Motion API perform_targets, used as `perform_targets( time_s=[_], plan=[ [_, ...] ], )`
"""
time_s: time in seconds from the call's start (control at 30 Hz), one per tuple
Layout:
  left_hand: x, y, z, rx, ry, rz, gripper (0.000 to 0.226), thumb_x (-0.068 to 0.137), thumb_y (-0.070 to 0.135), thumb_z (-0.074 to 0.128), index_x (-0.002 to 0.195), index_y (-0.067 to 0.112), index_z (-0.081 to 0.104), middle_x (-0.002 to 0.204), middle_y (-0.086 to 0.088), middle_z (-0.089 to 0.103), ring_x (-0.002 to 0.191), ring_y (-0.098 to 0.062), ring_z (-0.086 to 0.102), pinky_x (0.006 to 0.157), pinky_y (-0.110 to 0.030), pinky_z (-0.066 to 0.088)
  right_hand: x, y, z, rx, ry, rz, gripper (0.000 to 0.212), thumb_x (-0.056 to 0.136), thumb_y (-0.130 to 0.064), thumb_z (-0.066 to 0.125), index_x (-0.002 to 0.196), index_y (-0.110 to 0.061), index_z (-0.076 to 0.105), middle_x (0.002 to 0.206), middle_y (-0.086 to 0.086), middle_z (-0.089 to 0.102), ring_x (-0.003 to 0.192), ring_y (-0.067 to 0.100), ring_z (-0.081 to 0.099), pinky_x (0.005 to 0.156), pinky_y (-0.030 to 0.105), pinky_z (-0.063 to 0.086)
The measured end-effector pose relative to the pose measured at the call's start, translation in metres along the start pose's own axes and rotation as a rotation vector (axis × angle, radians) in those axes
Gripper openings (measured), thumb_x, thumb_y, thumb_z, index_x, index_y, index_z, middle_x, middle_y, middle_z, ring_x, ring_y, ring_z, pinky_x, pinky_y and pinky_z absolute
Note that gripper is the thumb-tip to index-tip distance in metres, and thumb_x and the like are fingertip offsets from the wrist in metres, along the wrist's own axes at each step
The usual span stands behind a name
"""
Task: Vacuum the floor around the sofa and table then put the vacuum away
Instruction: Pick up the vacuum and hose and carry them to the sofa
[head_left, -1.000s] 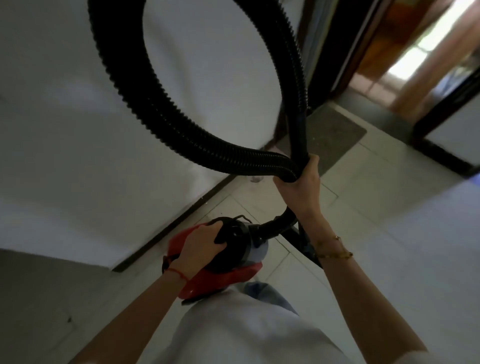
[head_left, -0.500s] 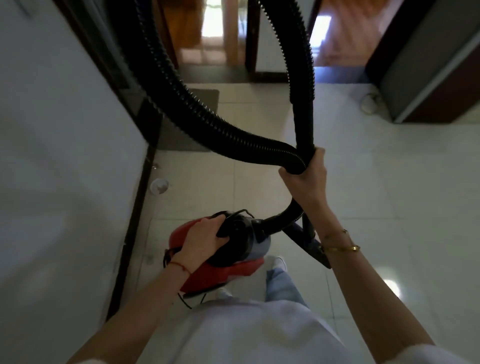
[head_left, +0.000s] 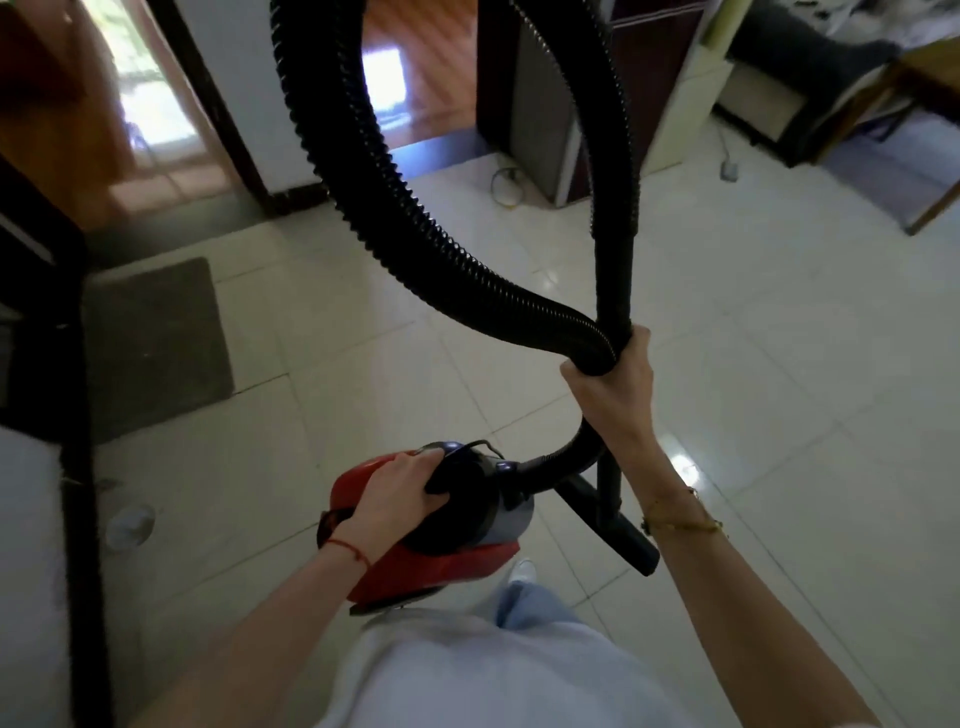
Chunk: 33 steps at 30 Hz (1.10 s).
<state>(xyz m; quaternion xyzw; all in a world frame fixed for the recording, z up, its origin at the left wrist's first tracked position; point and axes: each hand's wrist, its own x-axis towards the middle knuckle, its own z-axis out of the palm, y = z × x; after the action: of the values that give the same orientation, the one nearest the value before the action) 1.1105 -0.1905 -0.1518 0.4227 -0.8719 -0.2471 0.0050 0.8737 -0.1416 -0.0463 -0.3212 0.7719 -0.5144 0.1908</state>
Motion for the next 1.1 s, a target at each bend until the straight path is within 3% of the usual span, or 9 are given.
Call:
perform_targets(
  time_s=[0.17, 0.37, 0.53, 0.73, 0.87, 1.1],
  plan=[
    [0.088, 0.062, 0.013, 0.082, -0.062, 0.123, 0.038, 0.079, 0.042, 0.056, 0.112, 0.023, 0.058, 0.098, 0.000, 0.069, 0.089, -0.024, 0.066, 0.076, -0.035, 0.051, 0.061, 0.026, -0.071, 0.029, 0.134, 0.045, 0.048, 0.071, -0.005, 0.070, 0.106, -0.018, 0.039, 0.094, 0.004, 0.057, 0.070, 0.011, 0.058, 0.051, 0.011, 0.045],
    [0.176, 0.135, 0.015, 0.148, -0.079, 0.271, 0.033, 0.082, 0.033, 0.061, 0.112, 0.018, 0.059, 0.099, -0.002, 0.068, 0.090, -0.026, 0.065, 0.073, -0.033, 0.048, 0.124, 0.051, -0.138, 0.023, 0.283, 0.079, 0.047, 0.071, -0.009, 0.069, 0.104, -0.019, 0.038, 0.099, 0.009, 0.059, 0.074, 0.014, 0.059, 0.051, 0.010, 0.044],
    [0.251, 0.187, 0.014, 0.185, -0.149, 0.327, 0.032, 0.082, 0.032, 0.059, 0.112, 0.019, 0.057, 0.098, -0.003, 0.067, 0.088, -0.026, 0.063, 0.069, -0.031, 0.044, 0.176, 0.073, -0.176, 0.043, 0.402, 0.117, 0.047, 0.070, -0.011, 0.070, 0.104, -0.020, 0.038, 0.099, 0.009, 0.061, 0.075, 0.016, 0.060, 0.055, 0.018, 0.046],
    [0.360, 0.237, 0.022, 0.190, -0.235, 0.407, 0.028, 0.078, 0.032, 0.061, 0.101, 0.017, 0.058, 0.090, -0.006, 0.067, 0.084, -0.030, 0.063, 0.068, -0.037, 0.049, 0.260, 0.106, -0.212, 0.047, 0.517, 0.178, 0.046, 0.072, -0.010, 0.069, 0.104, -0.020, 0.038, 0.096, 0.010, 0.061, 0.070, 0.015, 0.058, 0.049, 0.012, 0.044],
    [0.444, 0.276, 0.024, 0.197, -0.273, 0.465, 0.025, 0.078, 0.033, 0.061, 0.097, 0.018, 0.058, 0.088, -0.005, 0.067, 0.083, -0.029, 0.063, 0.066, -0.034, 0.047, 0.334, 0.122, -0.235, 0.041, 0.562, 0.210, 0.046, 0.071, -0.012, 0.069, 0.104, -0.020, 0.038, 0.097, 0.012, 0.061, 0.072, 0.018, 0.060, 0.051, 0.017, 0.045],
    [0.585, 0.358, 0.021, 0.210, -0.292, 0.612, 0.019, 0.079, 0.029, 0.061, 0.092, 0.017, 0.056, 0.084, 0.000, 0.066, 0.080, -0.022, 0.062, 0.061, -0.028, 0.038, 0.459, 0.136, -0.289, 0.022, 0.674, 0.209, 0.046, 0.072, -0.009, 0.070, 0.105, -0.015, 0.040, 0.098, 0.009, 0.058, 0.071, 0.014, 0.058, 0.051, 0.012, 0.044]
  ],
)
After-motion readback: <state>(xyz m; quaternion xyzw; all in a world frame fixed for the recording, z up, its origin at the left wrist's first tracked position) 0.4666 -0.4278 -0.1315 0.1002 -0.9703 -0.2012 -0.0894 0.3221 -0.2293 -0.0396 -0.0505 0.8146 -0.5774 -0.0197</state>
